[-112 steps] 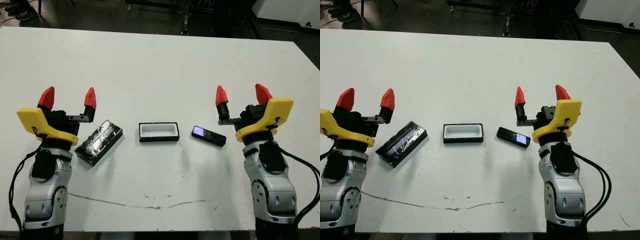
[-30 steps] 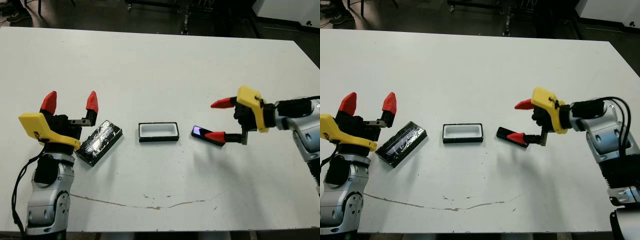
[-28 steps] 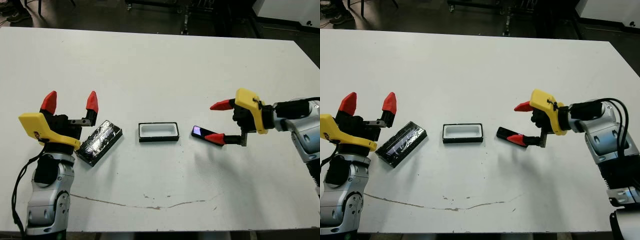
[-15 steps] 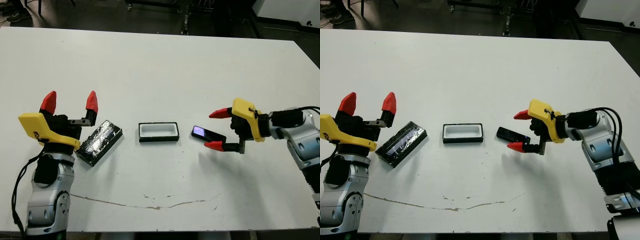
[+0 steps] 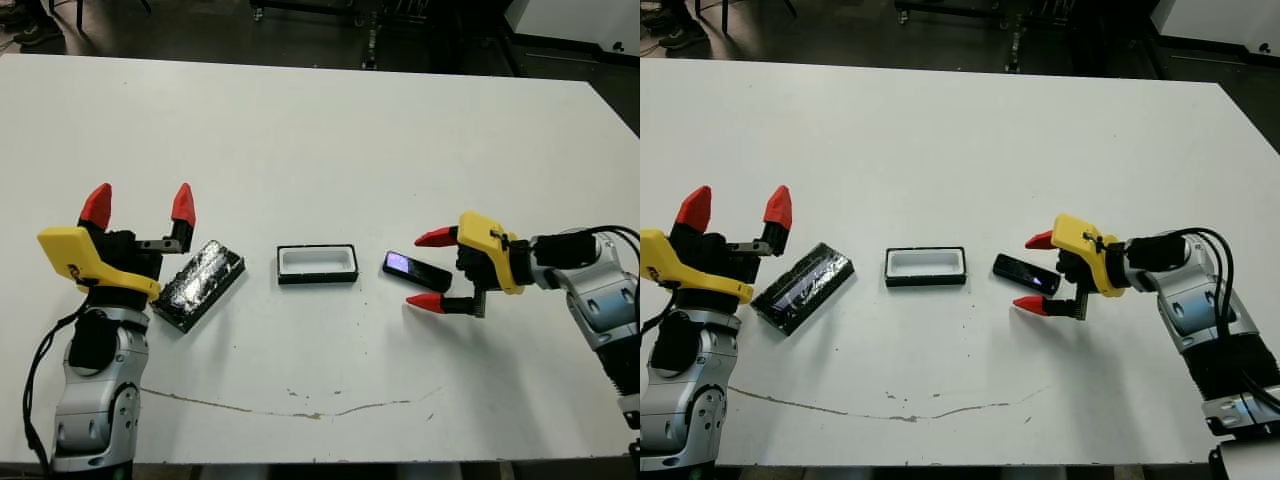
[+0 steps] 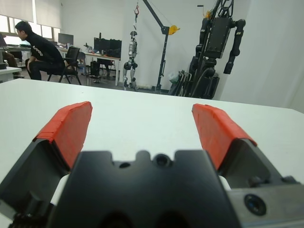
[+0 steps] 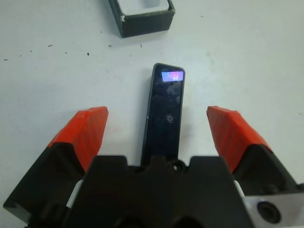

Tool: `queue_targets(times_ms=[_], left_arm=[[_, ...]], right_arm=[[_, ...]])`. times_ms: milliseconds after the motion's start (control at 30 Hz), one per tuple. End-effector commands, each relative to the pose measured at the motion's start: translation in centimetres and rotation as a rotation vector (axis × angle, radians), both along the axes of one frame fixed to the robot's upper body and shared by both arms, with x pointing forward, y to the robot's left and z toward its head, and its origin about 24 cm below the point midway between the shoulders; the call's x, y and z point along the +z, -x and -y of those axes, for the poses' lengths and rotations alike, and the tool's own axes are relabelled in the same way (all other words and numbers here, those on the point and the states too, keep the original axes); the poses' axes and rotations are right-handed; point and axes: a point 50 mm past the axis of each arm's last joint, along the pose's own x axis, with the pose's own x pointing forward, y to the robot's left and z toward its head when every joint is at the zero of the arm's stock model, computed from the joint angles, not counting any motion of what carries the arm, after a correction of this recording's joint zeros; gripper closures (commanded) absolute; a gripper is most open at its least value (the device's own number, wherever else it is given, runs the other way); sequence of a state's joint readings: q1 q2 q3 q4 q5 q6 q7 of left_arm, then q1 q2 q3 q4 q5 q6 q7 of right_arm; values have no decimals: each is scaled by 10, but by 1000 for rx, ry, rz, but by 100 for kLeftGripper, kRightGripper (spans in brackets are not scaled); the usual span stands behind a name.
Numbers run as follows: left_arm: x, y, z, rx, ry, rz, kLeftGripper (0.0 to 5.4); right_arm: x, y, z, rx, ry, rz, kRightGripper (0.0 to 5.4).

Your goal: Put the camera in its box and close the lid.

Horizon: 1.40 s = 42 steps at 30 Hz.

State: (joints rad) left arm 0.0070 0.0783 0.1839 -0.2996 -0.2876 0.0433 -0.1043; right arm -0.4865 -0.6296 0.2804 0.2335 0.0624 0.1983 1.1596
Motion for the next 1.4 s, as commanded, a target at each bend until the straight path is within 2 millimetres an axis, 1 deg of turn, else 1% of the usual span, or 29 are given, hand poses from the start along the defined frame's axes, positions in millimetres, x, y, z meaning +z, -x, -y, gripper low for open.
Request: queue_targets(times_ms=[33, 100, 233, 500, 667, 733, 833, 1000, 1133, 1267, 1400], left_arm=[[-3, 2, -1, 0, 5, -11, 0], [-3, 2, -1, 0, 7, -11, 0], [-3, 2, -1, 9, 5, -16, 0], [-3, 2, -1, 8, 7, -13, 0], [-3, 2, -1, 5, 9, -8, 0], [-3, 2, -1, 9, 4, -10, 0], [-2, 2, -1, 10, 4, -10, 0], [-2, 3, -1, 16, 4, -10, 0], [-2, 2, -1, 16, 8, -12, 0], [-3, 2, -1, 15, 10, -13, 0], [-2, 2, 0, 8, 10, -14, 0]], right_arm=[[-11, 4, 3, -33, 11, -39, 14], [-13, 5, 3, -55, -3, -52, 32], [-17, 6, 5, -113, -33, -93, 92], [-28, 10, 7, -158, -52, -159, 228], [-33, 11, 8, -157, -66, -190, 299], [-32, 11, 8, -140, -62, -186, 336], [-30, 11, 7, -124, -53, -189, 374], [-26, 11, 6, -131, -73, -203, 374], [-14, 7, 2, -129, -116, -148, 374], [9, -3, -5, -118, -192, -90, 374], [45, -19, -16, -53, -255, -9, 374]])
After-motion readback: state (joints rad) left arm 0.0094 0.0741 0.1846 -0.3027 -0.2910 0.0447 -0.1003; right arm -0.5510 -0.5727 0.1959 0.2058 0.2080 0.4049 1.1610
